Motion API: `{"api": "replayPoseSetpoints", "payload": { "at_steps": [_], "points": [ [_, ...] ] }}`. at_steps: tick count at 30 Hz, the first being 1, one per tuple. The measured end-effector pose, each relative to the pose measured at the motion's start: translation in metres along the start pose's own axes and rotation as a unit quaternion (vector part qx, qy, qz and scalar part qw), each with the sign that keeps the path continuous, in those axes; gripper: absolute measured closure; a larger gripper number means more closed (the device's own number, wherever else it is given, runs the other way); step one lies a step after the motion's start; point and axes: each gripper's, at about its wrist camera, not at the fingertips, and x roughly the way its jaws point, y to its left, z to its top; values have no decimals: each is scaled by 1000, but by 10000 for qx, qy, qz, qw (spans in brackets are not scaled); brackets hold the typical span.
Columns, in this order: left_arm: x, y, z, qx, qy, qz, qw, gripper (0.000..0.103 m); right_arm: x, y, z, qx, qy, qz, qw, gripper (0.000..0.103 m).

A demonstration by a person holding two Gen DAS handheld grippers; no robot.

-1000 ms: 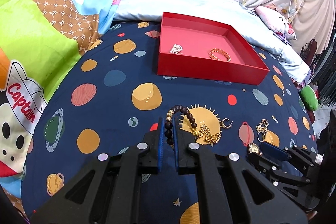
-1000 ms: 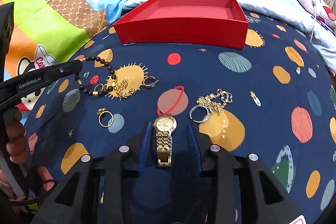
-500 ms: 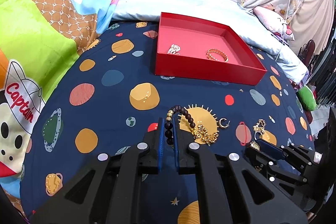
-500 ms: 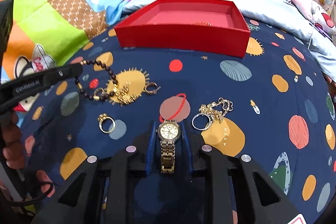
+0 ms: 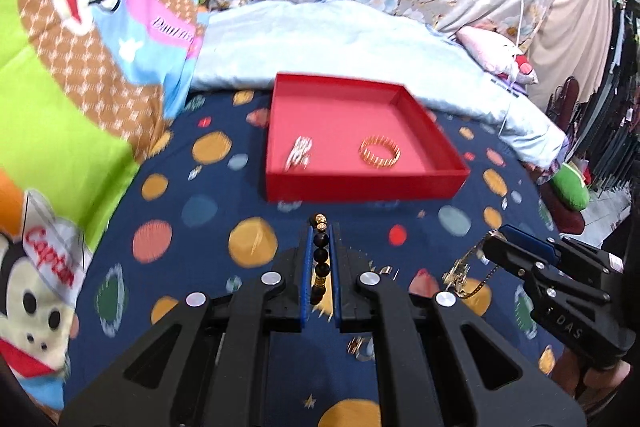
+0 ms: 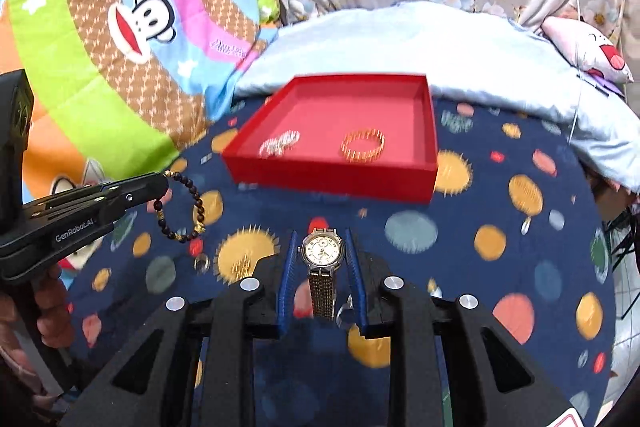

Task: Organize jewelry
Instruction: 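Carry the watch with the right tool while the left tool carries the beaded bracelet to the tray, then open both tools to drop the watch and beaded bracelet into the tray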

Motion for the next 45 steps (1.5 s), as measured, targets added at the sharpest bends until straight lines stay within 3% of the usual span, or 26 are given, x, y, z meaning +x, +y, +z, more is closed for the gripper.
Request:
{"api": "replayPoseSetpoints", "payload": {
  "at_steps": [9,16,28,32,33,34,36,45],
  "points": [
    [20,-20,75,338,-399,-102,9986,96,12,-20,66,-130,-462,-196,9987,80],
    [79,-34,121,355,-300,-371,9982,96,59,-45,110,55,-475,-280,9985,80],
    [180,-21,134,201,293,-310,9989,96,148,-78,117,240,158,-479,9984,80],
    [197,-13,133,57,342,-112,9993,95,162,-76,118,165,67,-678,9975,79],
    [197,-10,134,0,275,-54,9996,90,161,-76,119,139,-11,-765,9970,70],
    [198,-8,134,-36,244,-16,9997,77,160,-75,119,124,-55,-819,9966,62],
    [194,-1,134,-185,126,88,9997,60,153,-75,119,146,-235,-866,9959,60],
    [152,12,120,-289,-303,480,9980,58,103,-73,94,392,-490,-639,9960,60]
  ]
}}
